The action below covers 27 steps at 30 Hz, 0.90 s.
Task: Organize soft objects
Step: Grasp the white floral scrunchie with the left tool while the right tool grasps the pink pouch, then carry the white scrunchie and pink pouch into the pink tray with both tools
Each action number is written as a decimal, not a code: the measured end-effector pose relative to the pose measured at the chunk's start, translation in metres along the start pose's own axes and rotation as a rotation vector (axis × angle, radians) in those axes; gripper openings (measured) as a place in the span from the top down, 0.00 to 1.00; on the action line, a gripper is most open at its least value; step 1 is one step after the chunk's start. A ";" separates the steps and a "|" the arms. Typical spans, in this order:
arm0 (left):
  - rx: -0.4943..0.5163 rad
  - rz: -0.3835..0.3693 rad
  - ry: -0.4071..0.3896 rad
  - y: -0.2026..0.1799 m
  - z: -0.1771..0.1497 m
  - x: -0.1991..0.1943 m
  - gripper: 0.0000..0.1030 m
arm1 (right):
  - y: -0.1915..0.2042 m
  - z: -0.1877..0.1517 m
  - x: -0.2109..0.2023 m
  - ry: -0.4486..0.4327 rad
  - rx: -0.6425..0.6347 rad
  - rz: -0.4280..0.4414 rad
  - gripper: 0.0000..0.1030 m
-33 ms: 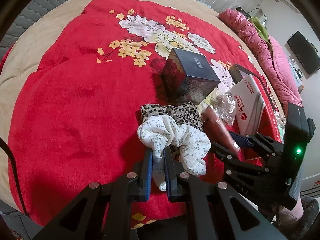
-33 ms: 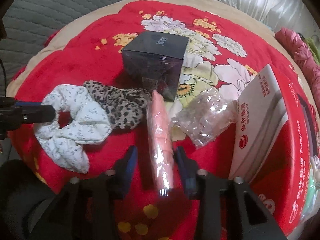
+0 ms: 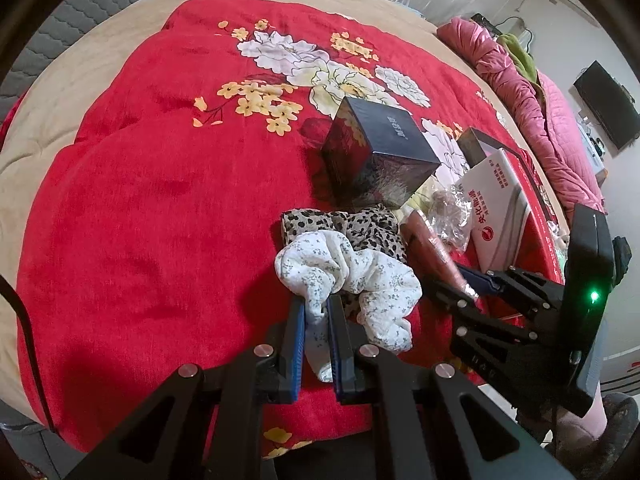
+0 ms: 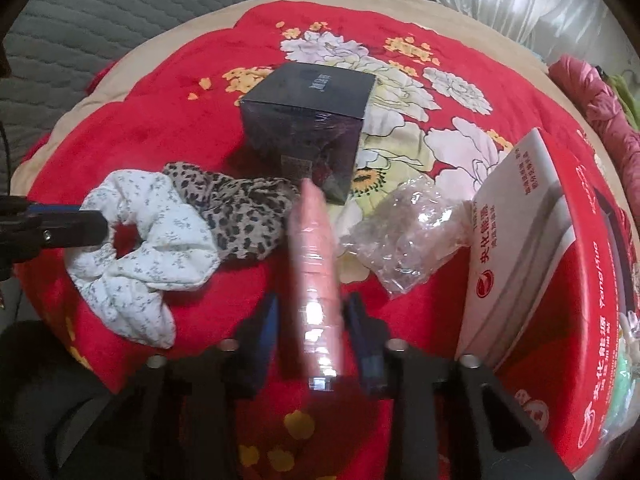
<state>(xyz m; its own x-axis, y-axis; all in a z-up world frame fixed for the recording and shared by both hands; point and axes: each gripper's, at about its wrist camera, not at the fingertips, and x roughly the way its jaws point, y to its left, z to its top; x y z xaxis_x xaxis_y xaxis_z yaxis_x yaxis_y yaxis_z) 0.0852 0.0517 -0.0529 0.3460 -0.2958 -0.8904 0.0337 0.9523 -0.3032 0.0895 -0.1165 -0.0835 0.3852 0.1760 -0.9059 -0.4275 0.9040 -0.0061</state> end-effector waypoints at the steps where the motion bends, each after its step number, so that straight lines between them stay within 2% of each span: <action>1: 0.000 -0.002 -0.001 0.000 0.000 0.000 0.89 | -0.001 0.000 0.000 0.000 0.006 0.006 0.78; 6: 0.007 -0.003 -0.011 -0.003 0.002 -0.005 0.89 | -0.004 -0.001 -0.012 -0.030 0.022 0.047 0.83; 16: 0.038 -0.006 -0.058 -0.022 0.004 -0.031 0.89 | -0.014 0.002 -0.059 -0.119 0.087 0.110 0.83; 27: 0.128 -0.018 -0.131 -0.070 0.012 -0.071 0.89 | -0.051 0.000 -0.132 -0.256 0.175 0.098 0.83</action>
<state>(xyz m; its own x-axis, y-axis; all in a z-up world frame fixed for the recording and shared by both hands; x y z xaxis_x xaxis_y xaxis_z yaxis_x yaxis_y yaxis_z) 0.0693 0.0067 0.0359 0.4634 -0.3081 -0.8309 0.1568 0.9513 -0.2654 0.0601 -0.1860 0.0362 0.5520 0.3380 -0.7623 -0.3343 0.9272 0.1690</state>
